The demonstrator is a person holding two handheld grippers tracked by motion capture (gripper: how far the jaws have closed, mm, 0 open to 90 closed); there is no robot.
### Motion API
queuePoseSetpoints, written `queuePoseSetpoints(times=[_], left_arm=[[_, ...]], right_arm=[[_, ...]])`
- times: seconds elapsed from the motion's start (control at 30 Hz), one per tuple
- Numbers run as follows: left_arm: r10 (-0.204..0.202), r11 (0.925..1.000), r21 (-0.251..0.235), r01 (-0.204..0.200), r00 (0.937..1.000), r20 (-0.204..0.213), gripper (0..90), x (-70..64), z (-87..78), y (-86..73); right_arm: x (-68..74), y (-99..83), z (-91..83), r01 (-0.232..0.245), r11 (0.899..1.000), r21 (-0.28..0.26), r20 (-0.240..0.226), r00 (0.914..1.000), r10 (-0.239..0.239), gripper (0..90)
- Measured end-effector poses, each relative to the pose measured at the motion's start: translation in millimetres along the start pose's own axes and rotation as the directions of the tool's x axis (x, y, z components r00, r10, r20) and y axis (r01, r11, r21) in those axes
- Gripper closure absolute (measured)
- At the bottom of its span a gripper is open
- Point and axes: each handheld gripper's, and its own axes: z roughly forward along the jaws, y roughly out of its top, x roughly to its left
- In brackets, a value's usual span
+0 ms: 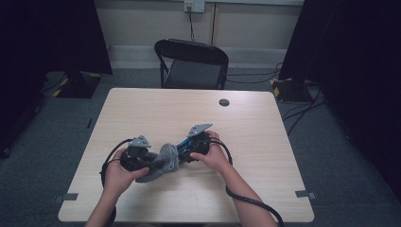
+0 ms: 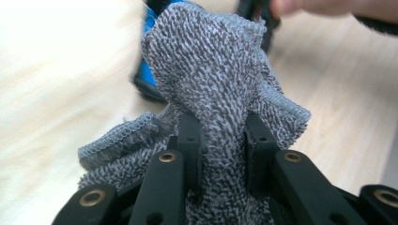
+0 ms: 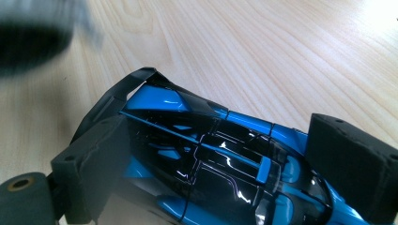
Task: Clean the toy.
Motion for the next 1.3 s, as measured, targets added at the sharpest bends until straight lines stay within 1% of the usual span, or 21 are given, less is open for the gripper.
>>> queuePoseSetpoints(times=[0.03, 0.1, 0.17, 0.2, 0.27, 0.3, 0.33, 0.37, 0.4, 0.43, 0.5, 0.73, 0.77, 0.8, 0.83, 0.9, 0.97, 1.0, 1.17, 1.23, 1.3], left_arm=[[-0.031, 0.9993, -0.024, 0.03, 0.9991, -0.03, 72.9, 7.8, -3.7, -2.8], [-0.064, 0.9974, -0.036, 0.062, 0.9964, -0.056, 73.0, 17.1, -5.4, -7.1], [-0.068, 0.9972, -0.035, 0.066, 0.9953, -0.069, 73.0, 20.1, -5.5, -8.3], [-0.096, 0.9947, -0.046, 0.092, 0.9904, -0.1, 73.0, 27.6, -3.9, -12.0], [-0.113, 0.9931, -0.044, 0.109, 0.9868, -0.116, 73.0, 32.7, -2.1, -13.9], [-0.115, 0.9932, -0.03, 0.113, 0.9858, -0.122, 73.0, 36.3, 0.0, -14.8], [-0.118, 0.993, -0.028, 0.115, 0.9834, -0.138, 72.9, 39.2, 2.1, -15.7], [-0.118, 0.993, -0.028, 0.115, 0.9834, -0.138, 73.0, 39.2, 2.1, -15.7], [-0.127, 0.9919, -0.023, 0.125, 0.979, -0.159, 73.0, 45.1, 6.1, -17.3], [-0.144, 0.9896, -0.028, 0.141, 0.9751, -0.169, 73.0, 47.2, 8.0, -18.2], [-0.149, 0.9888, -0.023, 0.148, 0.9708, -0.188, 73.0, 50.6, 10.6, -19.2], [-0.175, 0.9844, -0.029, 0.174, 0.951, -0.255, 72.9, 55.7, 20.3, -19.9], [-0.175, 0.9844, -0.029, 0.174, 0.951, -0.255, 72.9, 55.7, 20.3, -19.9], [-0.18, 0.9835, -0.033, 0.178, 0.9451, -0.273, 72.9, 56.4, 26.1, -19.0], [-0.18, 0.9835, -0.033, 0.178, 0.9451, -0.273, 72.8, 56.4, 26.1, -19.0], [-0.177, 0.9837, -0.024, 0.178, 0.9411, -0.288, 72.5, 55.3, 34.7, -16.3], [-0.167, 0.9854, -0.014, 0.17, 0.9428, -0.289, 72.3, 54.2, 39.2, -14.6], [-0.157, 0.9865, -0.001, 0.164, 0.9427, -0.294, 71.8, 51.9, 46.3, -12.0], [-0.158, 0.9831, 0.048, 0.177, 0.9515, -0.264, 71.7, 49.0, 62.3, -9.0], [-0.152, 0.9835, 0.056, 0.172, 0.9526, -0.263, 71.5, 48.6, 63.5, -8.9], [-0.152, 0.9825, 0.067, 0.174, 0.9557, -0.252, 71.5, 48.3, 63.5, -8.0]], right_arm=[[0.0, -0.4, -0.1, 0.0, 1.0, -0.002, -0.001, 1.0, 0.0, 6.9], [-0.1, -0.6, -0.1, 0.001, 1.0, -0.003, -0.001, 1.0, -0.001, 6.9], [-0.2, -0.7, -0.1, 0.001, 1.0, -0.004, -0.002, 1.0, -0.001, 6.9], [-0.3, -0.7, -0.2, 0.0, 1.0, -0.003, -0.003, 1.0, 0.0, 7.0], [-0.3, -0.5, -0.2, 0.0, 1.0, -0.002, -0.003, 1.0, 0.0, 7.0], [-0.2, -0.5, -0.2, 0.0, 1.0, -0.001, -0.003, 1.0, 0.0, 6.9], [-0.2, -0.5, -0.2, 0.0, 1.0, -0.001, -0.002, 1.0, 0.0, 7.0], [-0.2, -0.5, -0.2, 0.0, 1.0, -0.001, -0.002, 1.0, 0.0, 7.0], [-0.1, -0.5, -0.2, -0.001, 1.0, -0.002, -0.002, 1.0, 0.0, 7.0], [0.0, -0.6, -0.2, -0.001, 1.0, -0.002, -0.002, 1.0, 0.001, 7.0], [0.0, -0.5, -0.2, -0.001, 1.0, -0.002, -0.002, 1.0, 0.001, 6.9], [-0.1, 0.3, 0.0, 0.0, 1.0, 0.004, -0.003, 1.0, 0.0, 7.0], [-0.1, 0.3, 0.0, 0.0, 1.0, 0.004, -0.003, 1.0, 0.0, 7.0], [-0.1, 0.4, 0.0, 0.0, 1.0, 0.005, -0.002, 1.0, 0.0, 7.0], [-0.1, 0.4, 0.0, 0.0, 1.0, 0.005, -0.002, 1.0, 0.0, 7.0], [-0.1, 0.4, 0.0, -0.001, 1.0, 0.004, -0.003, 1.0, 0.001, 7.0], [0.0, 0.3, 0.0, -0.001, 1.0, 0.003, -0.003, 1.0, 0.001, 6.9], [0.2, 0.3, 0.2, -0.001, 1.0, 0.002, -0.003, 1.0, 0.001, 7.0], [0.7, 0.3, 0.2, -0.002, 1.0, 0.003, -0.003, 1.0, 0.002, 7.0], [0.7, 0.6, 0.3, -0.001, 1.0, 0.005, -0.004, 1.0, 0.001, 6.9], [0.6, 1.2, 0.4, 0.001, 1.0, 0.009, -0.003, 1.0, -0.001, 7.0]])
